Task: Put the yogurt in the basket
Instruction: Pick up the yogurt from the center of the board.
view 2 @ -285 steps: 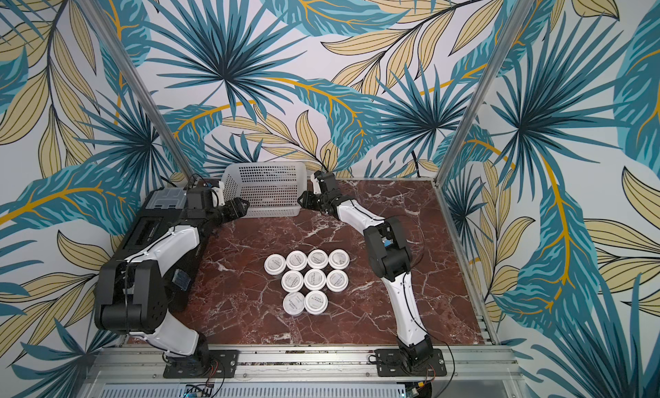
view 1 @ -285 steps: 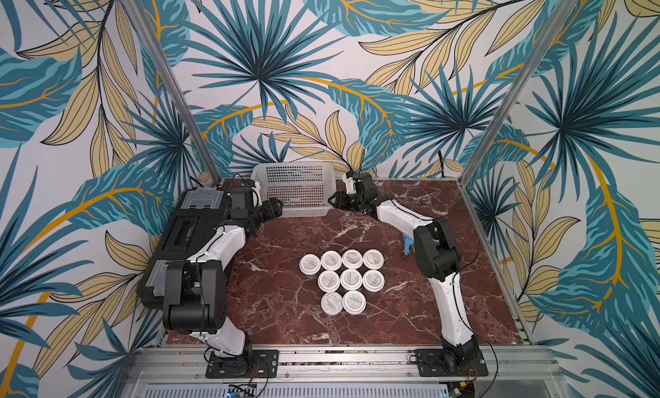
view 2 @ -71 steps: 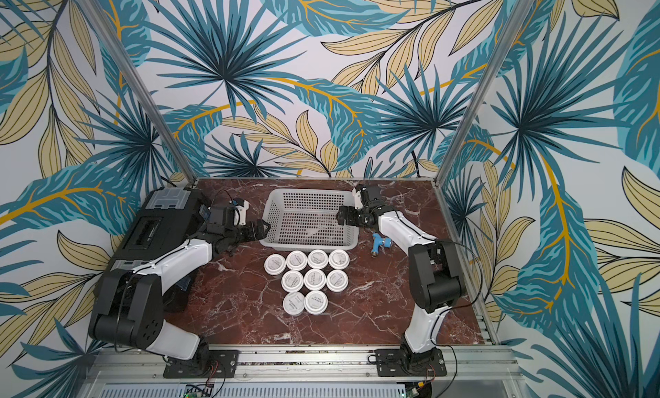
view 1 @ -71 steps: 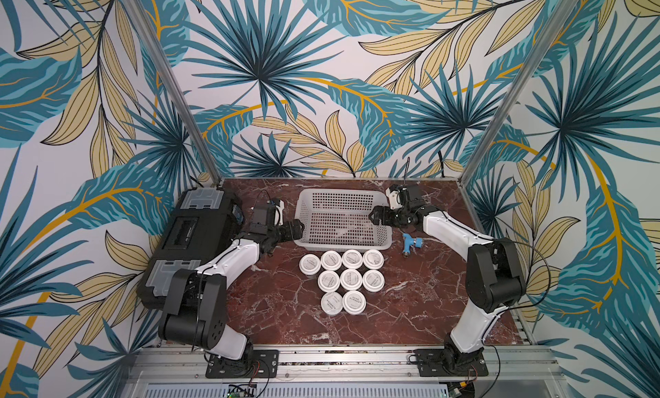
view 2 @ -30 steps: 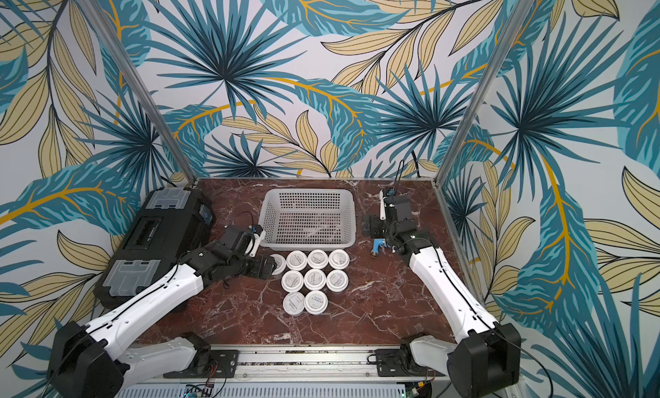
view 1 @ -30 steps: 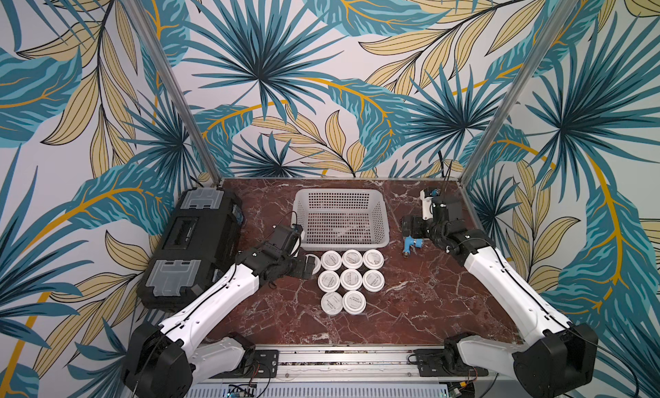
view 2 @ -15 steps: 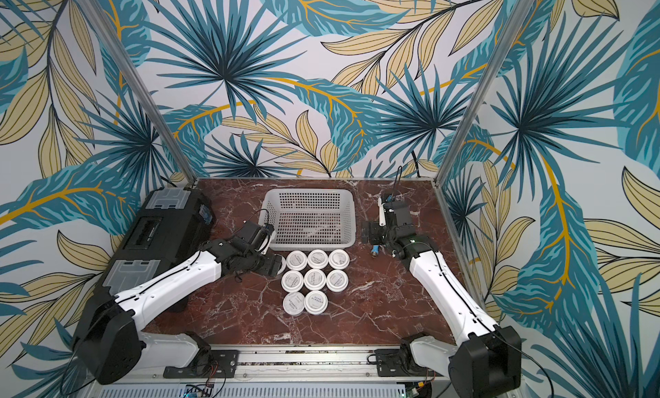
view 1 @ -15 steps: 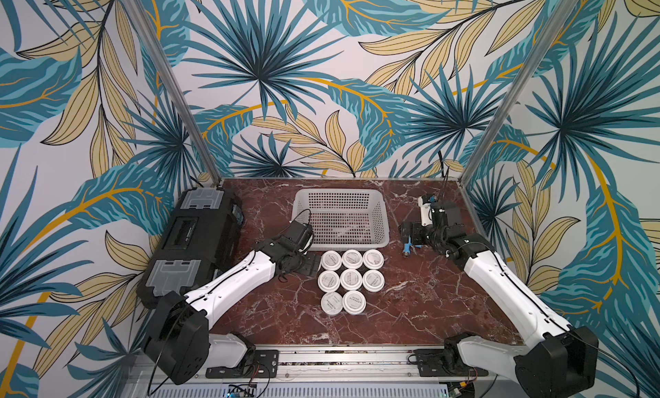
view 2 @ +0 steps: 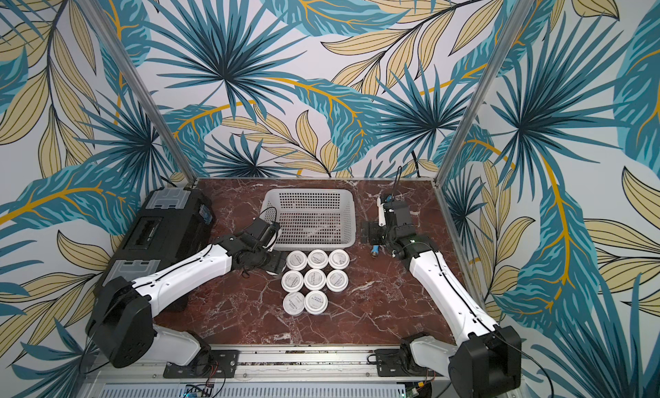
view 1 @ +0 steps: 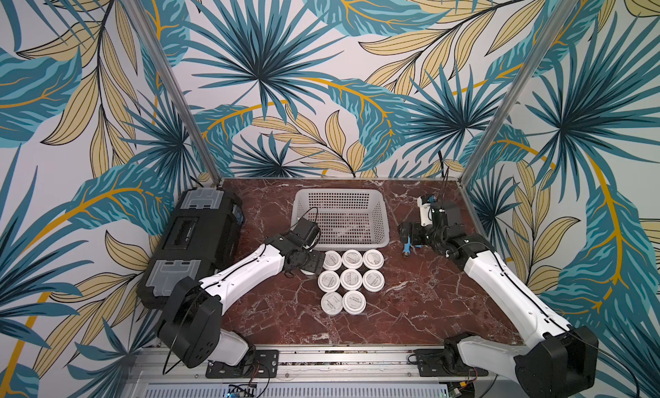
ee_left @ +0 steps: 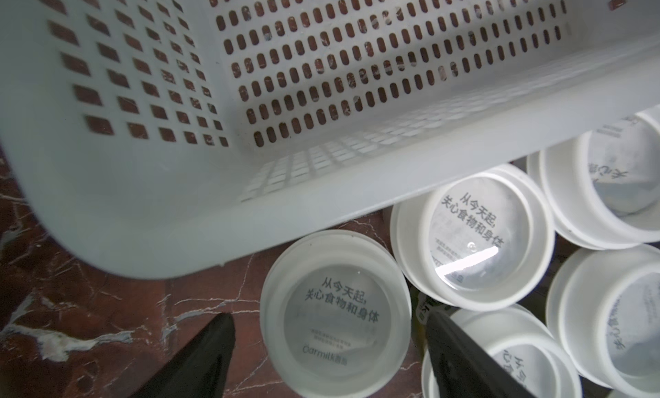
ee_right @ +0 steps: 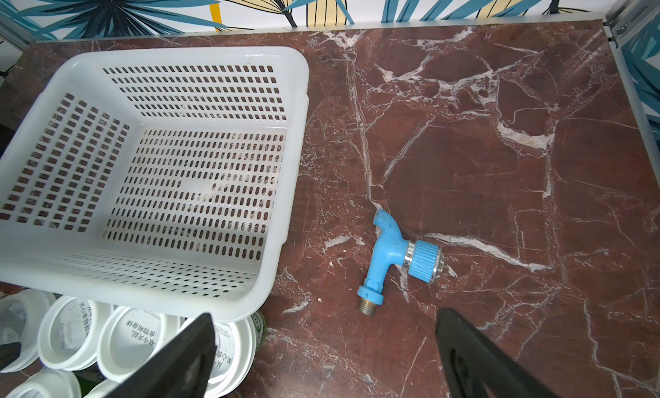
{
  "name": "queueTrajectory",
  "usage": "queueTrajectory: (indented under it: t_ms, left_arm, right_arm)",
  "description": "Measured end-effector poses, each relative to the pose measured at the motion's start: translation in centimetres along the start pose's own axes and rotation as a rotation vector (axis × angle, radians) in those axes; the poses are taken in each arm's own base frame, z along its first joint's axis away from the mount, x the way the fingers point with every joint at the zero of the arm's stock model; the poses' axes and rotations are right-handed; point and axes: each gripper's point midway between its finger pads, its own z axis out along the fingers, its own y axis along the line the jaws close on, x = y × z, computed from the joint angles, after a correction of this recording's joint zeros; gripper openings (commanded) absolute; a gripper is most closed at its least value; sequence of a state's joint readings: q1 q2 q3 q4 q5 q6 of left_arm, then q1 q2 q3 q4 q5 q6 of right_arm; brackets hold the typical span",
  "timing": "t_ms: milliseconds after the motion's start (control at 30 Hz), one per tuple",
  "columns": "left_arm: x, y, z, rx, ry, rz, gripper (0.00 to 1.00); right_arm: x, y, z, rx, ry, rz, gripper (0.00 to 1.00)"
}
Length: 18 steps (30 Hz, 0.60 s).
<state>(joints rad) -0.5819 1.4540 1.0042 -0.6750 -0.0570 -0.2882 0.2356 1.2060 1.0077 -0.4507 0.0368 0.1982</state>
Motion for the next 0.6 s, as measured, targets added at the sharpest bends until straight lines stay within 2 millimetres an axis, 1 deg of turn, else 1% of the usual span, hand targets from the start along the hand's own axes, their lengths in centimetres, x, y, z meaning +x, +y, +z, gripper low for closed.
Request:
queueTrajectory:
  t_ms: [200, 333, 600]
  left_arm:
    - [0.11, 0.07, 0.0, -0.004, 0.004, 0.0, 0.87]
    - [0.11, 0.01, 0.0, -0.003, 0.004, -0.004, 0.82]
    - [0.18, -0.16, 0.01, 0.002, 0.006, -0.003, 0.82]
  right_arm:
    - [0.01, 0.06, 0.0, -0.004, 0.001, 0.0, 0.99]
    - [0.02, 0.12, 0.0, -0.008, 0.002, 0.0, 1.0]
    - [0.03, 0.14, 0.0, -0.008, 0.002, 0.0, 0.99]
